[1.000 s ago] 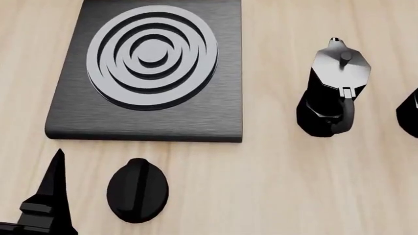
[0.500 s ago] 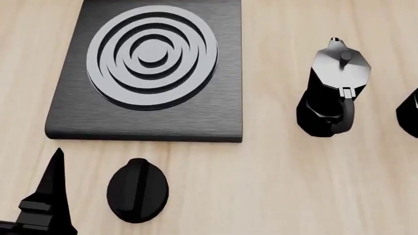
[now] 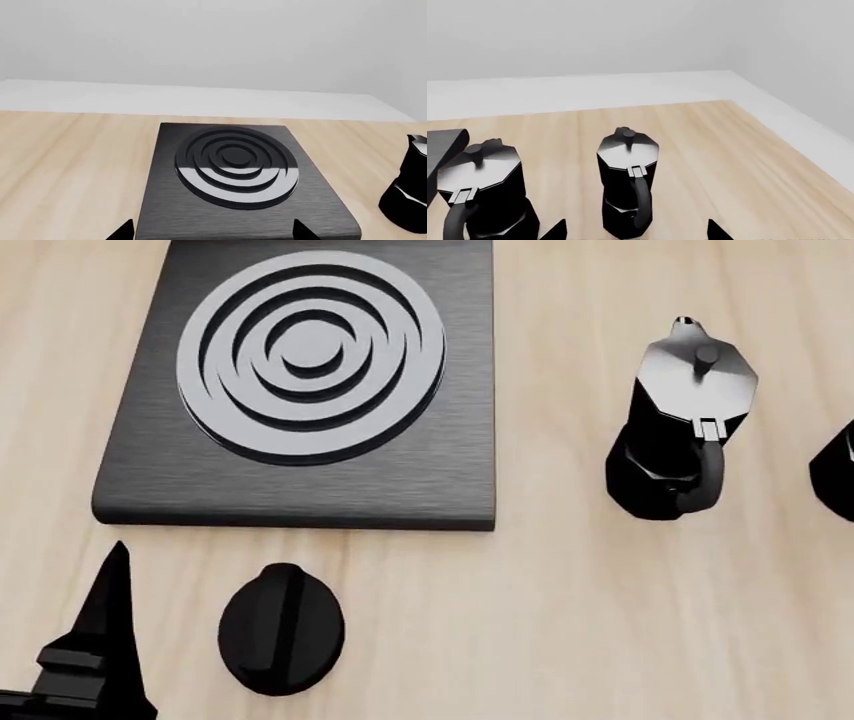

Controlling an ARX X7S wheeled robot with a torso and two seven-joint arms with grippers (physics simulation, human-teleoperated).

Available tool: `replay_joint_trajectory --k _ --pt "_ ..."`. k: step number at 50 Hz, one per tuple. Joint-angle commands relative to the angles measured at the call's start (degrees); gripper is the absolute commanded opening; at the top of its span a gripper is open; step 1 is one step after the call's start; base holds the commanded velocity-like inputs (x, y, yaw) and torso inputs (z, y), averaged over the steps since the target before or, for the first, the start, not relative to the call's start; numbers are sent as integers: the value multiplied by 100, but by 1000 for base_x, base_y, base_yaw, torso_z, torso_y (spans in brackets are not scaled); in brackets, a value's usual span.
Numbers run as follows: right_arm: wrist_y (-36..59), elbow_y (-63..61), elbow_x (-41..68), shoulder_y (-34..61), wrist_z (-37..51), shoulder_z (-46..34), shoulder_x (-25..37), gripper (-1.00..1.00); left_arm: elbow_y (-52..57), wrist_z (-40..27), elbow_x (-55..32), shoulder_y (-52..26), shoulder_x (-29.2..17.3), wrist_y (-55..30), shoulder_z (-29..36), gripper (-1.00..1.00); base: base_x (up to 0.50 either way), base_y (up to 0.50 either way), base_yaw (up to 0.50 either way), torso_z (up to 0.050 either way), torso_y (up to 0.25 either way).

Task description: Put the right moka pot on the stove.

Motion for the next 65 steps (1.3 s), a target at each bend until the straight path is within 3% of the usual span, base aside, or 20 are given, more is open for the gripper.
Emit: replay_joint_trajectory --k 1,24,48,65 --pt "-3 503 -72 404 -106 -364 128 100 -2 -31 -31 -14 -24 7 19 100 0 0 0 0 0" --pt "-371 1610 -736 1006 -485 -1278 172 100 -4 -98 -129 -23 -62 56 5 100 0 0 0 0 0" --pt "49 2489 -989 2402 -639 -2308 474 100 -25 -137 -176 -30 -96 117 25 100 0 0 0 0 0" --pt "-139 2962 -1297 2630 -720 -2642 313 100 -44 -170 -197 -45 -122 138 53 100 0 0 0 0 0"
